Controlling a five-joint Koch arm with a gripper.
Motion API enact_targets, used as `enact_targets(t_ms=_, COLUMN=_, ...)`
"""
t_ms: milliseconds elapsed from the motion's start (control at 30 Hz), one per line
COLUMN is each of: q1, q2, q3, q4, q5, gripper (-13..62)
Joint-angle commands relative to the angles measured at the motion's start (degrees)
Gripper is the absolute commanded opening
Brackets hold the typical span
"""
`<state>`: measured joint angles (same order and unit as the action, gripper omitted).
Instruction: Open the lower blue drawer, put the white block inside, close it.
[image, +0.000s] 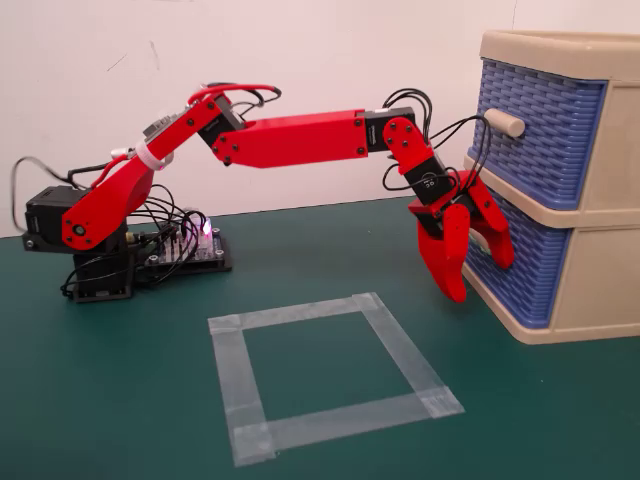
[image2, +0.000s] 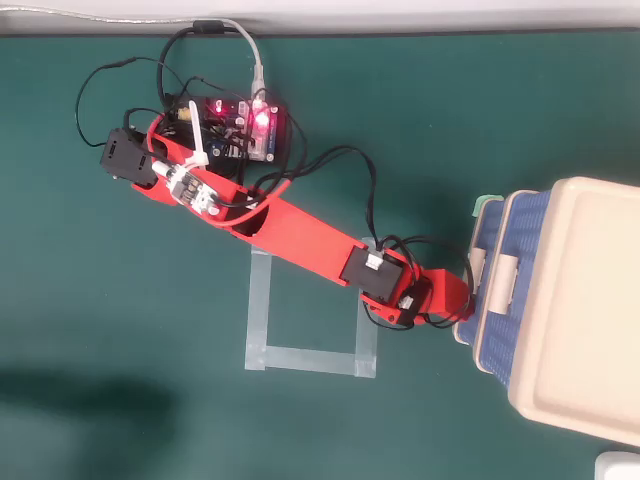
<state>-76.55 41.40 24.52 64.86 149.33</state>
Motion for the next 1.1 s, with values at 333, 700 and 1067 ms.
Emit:
enact_targets(t_ms=333, q1=8.96, q2=32.87, q3=-7.47, q4=45.70, q5=4.31, gripper=34.4)
enact_targets(t_ms=700, q1=51.42, q2=61.79, q3=34.01, q4=47.90, q5=-29.44, gripper=34.1)
enact_targets(t_ms=1067, q1=81.12, q2=66.97, q3=88.33, q4=29.53, q5=-74.88, gripper=34.2)
